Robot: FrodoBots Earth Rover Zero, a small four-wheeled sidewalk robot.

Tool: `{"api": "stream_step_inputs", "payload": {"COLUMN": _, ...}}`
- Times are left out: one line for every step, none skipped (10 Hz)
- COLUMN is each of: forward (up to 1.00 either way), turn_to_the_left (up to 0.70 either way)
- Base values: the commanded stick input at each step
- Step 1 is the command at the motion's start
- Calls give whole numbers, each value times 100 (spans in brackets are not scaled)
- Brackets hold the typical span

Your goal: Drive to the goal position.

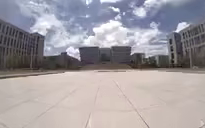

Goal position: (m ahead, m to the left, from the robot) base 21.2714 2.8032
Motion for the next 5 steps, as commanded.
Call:
{"api": "stream_step_inputs", "payload": {"forward": 70, "turn_to_the_left": 7}}
{"api": "stream_step_inputs", "payload": {"forward": 70, "turn_to_the_left": 16}}
{"api": "stream_step_inputs", "payload": {"forward": 70, "turn_to_the_left": 8}}
{"api": "stream_step_inputs", "payload": {"forward": 70, "turn_to_the_left": 2}}
{"api": "stream_step_inputs", "payload": {"forward": 70, "turn_to_the_left": 9}}
